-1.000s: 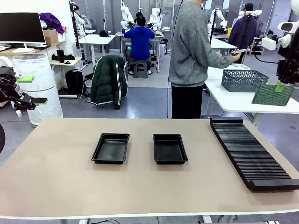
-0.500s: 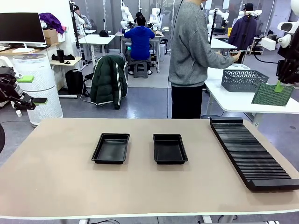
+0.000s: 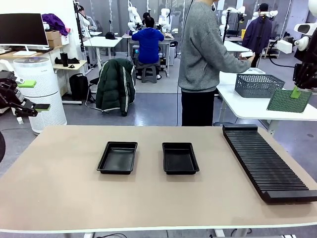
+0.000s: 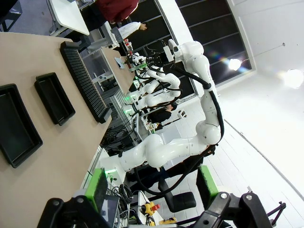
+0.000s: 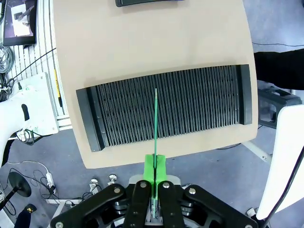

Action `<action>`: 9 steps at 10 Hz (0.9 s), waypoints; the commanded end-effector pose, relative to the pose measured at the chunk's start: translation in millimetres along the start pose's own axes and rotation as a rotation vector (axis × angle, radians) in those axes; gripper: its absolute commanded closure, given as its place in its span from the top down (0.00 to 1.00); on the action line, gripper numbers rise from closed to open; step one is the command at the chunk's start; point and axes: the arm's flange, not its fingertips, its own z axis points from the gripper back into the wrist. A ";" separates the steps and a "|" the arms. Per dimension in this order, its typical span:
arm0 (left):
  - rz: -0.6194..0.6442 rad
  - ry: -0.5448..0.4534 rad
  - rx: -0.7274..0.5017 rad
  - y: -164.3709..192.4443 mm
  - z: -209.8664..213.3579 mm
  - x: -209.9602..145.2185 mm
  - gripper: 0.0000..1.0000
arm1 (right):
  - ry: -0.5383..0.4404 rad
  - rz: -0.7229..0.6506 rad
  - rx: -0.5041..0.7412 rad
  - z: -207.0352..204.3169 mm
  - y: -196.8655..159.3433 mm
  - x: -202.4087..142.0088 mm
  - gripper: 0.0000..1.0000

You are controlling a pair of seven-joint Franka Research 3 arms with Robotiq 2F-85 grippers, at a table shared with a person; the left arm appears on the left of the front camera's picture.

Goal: Inspect and transfer BCBs to ESD trays.
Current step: Pick up the Blank PCB from the PCB Rack and place it in the left ESD tray.

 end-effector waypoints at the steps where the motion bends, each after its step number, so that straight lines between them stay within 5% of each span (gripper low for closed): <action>1: -0.005 -0.012 0.007 -1.6 -0.9 -0.9 1.00 | 0.000 0.000 0.000 0.0 0.0 0.0 0.02; 9: -0.005 -0.012 0.007 -1.6 -0.9 -0.9 1.00 | -0.104 -0.576 0.052 -18.6 49.5 118.3 0.02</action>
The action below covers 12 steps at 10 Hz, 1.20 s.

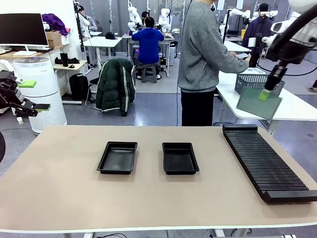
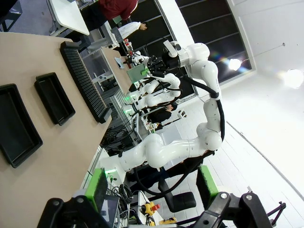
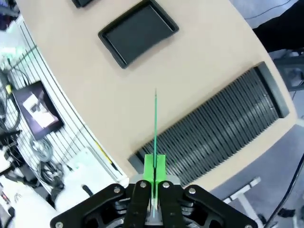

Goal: Inspect and transfer BCBs to ESD trays.
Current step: Pick up the Blank PCB from the PCB Rack and place it in the left ESD tray.

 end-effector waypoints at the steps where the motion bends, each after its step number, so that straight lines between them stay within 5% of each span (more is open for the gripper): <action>1: -0.005 -0.013 0.007 -1.6 -0.9 -0.9 1.00 | -0.044 -0.110 0.006 -15.1 31.0 22.4 0.02; 4: -0.005 -0.013 0.007 -1.6 -0.9 -0.9 1.00 | -0.103 -0.270 0.082 -39.8 73.8 57.7 0.02; 12: -0.005 -0.013 0.007 -1.6 -0.9 -0.9 1.00 | -0.324 -0.644 0.287 -108.5 118.6 93.2 0.02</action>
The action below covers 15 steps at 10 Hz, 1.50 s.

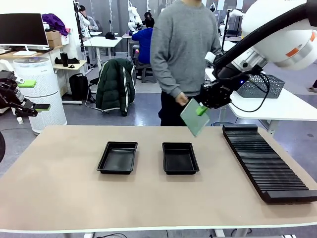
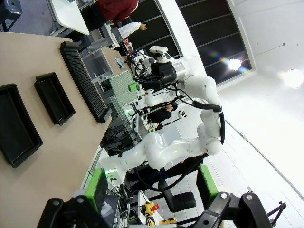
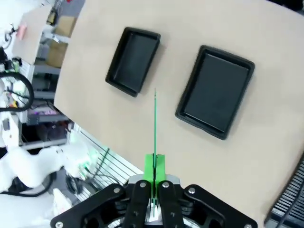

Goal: Inspect and transfer BCBs to ESD trays.
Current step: Pick up the Blank PCB from the PCB Rack and place it in the left ESD tray.

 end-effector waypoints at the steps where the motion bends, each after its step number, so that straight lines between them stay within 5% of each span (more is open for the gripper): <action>1: -0.005 -0.013 0.007 -1.6 -0.9 -0.9 1.00 | -0.068 -0.065 0.038 -17.6 3.1 -2.8 0.02; 5: -0.005 -0.013 0.007 -1.6 -0.9 -0.9 1.00 | -0.120 -0.158 0.121 -52.4 3.7 17.0 0.02; 15: -0.005 -0.013 0.007 -1.6 -0.9 -0.9 1.00 | -0.070 -0.282 0.244 -177.0 35.8 68.2 0.02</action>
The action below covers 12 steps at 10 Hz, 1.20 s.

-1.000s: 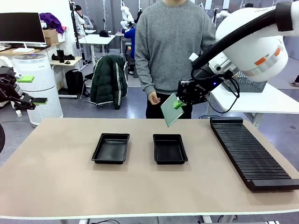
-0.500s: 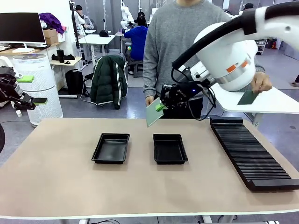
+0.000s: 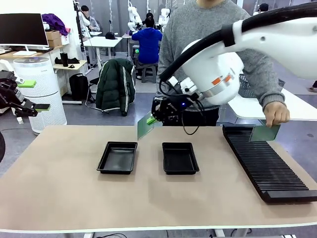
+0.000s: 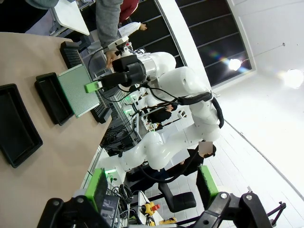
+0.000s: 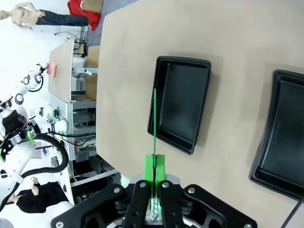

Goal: Inspect and transfer BCBs to ESD trays.
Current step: Pick up the Blank PCB from the PCB Rack and place it in the left ESD tray.

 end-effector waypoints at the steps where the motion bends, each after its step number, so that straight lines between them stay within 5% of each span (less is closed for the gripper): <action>1: -0.005 -0.012 0.007 -1.6 -1.1 -0.8 1.00 | -0.034 -0.021 0.032 -27.9 6.2 7.9 0.02; 6: -0.005 -0.012 0.007 -1.6 -1.1 -0.8 1.00 | -0.047 -0.098 0.025 -96.4 11.7 9.5 0.02; 12: -0.005 -0.012 0.007 -1.6 -1.1 -0.8 1.00 | -0.069 -0.142 0.002 -131.6 20.3 6.4 0.02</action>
